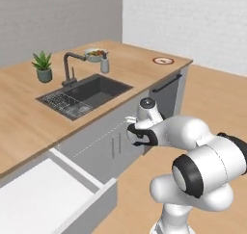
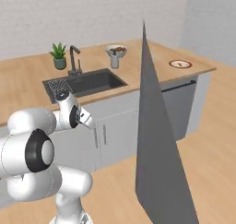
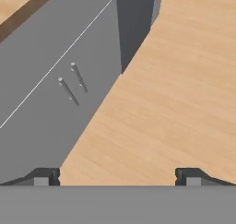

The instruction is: Pick up the knife from the drawer and place it on the cutting board. Then place the meat from the plate to the cutting board.

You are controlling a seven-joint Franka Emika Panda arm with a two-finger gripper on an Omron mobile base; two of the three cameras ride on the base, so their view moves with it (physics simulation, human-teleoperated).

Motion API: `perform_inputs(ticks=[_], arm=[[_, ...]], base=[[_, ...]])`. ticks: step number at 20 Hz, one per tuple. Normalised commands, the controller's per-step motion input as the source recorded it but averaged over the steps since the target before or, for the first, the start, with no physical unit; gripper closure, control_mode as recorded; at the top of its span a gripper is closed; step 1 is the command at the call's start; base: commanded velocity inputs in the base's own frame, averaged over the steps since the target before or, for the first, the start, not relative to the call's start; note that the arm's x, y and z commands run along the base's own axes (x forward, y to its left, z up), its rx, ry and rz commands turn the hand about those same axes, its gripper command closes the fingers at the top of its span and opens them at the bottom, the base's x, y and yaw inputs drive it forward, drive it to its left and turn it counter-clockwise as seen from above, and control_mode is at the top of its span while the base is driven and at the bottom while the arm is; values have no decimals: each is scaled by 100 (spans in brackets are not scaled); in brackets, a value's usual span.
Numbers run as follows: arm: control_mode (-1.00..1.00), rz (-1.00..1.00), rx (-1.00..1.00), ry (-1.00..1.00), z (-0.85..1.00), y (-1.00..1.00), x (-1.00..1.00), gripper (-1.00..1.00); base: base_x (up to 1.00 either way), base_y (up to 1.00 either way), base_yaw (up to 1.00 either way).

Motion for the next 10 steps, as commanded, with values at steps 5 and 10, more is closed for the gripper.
perform_inputs(ticks=[5,10], arm=[[100,0,0,0,0,0,0,-100],[100,0,0,0,0,0,0,-100]], base=[[100,-100,6],[100,-100,9]])
